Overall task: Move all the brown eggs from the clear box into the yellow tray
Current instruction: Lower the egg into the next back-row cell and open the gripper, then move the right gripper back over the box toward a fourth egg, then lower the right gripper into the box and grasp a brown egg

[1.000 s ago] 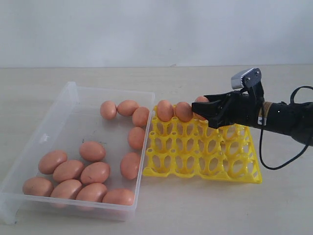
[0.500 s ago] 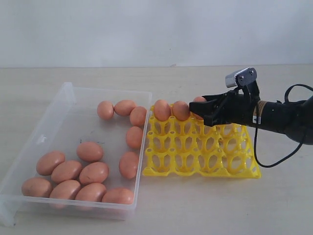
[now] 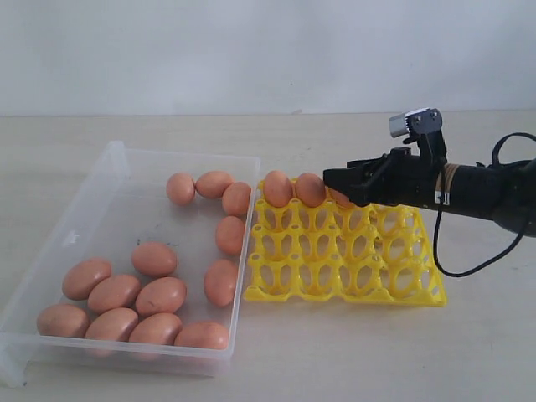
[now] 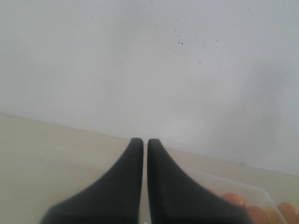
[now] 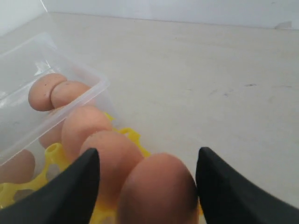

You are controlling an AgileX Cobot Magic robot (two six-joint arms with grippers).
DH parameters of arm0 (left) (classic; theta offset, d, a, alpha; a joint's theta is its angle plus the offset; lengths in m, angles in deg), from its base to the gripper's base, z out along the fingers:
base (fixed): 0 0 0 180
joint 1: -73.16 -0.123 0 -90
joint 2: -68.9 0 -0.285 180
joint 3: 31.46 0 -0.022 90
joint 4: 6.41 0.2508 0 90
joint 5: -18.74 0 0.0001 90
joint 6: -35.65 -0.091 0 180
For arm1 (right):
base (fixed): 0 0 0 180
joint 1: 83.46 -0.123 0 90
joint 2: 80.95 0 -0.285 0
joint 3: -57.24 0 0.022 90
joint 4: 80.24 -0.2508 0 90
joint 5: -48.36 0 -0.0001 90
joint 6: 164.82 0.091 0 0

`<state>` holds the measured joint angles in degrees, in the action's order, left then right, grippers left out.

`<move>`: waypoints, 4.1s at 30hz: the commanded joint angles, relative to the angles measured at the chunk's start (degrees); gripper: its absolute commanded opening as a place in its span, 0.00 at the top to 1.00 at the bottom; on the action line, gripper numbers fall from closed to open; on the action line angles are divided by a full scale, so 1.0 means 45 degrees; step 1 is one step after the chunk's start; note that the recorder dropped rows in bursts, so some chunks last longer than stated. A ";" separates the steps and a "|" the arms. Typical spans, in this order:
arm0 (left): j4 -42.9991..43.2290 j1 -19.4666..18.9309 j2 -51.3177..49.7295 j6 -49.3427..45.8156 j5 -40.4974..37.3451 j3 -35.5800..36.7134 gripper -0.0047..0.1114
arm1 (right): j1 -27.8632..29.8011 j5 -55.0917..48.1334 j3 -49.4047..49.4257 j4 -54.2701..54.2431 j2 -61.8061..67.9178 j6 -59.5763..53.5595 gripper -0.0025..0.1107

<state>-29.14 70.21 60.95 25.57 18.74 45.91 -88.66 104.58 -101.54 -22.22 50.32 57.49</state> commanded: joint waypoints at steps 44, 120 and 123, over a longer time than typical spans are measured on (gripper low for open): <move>-0.0062 0.0053 0.0036 -0.0073 0.0000 -0.0034 0.93 | -0.6665 -0.6645 -0.1401 0.4920 -0.4733 0.6855 0.58; -0.0062 0.0053 0.0036 -0.0073 0.0000 -0.0034 0.93 | -0.9011 -0.9108 -0.5475 0.9317 -0.1695 1.0004 0.58; -0.0062 0.0053 0.0036 -0.0073 0.0000 -0.0034 0.93 | -0.9011 -0.9108 -0.5475 0.9317 -0.1644 1.0000 0.71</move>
<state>-29.14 70.21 60.95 25.57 18.74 45.91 -129.16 63.54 -126.08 19.71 42.91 102.22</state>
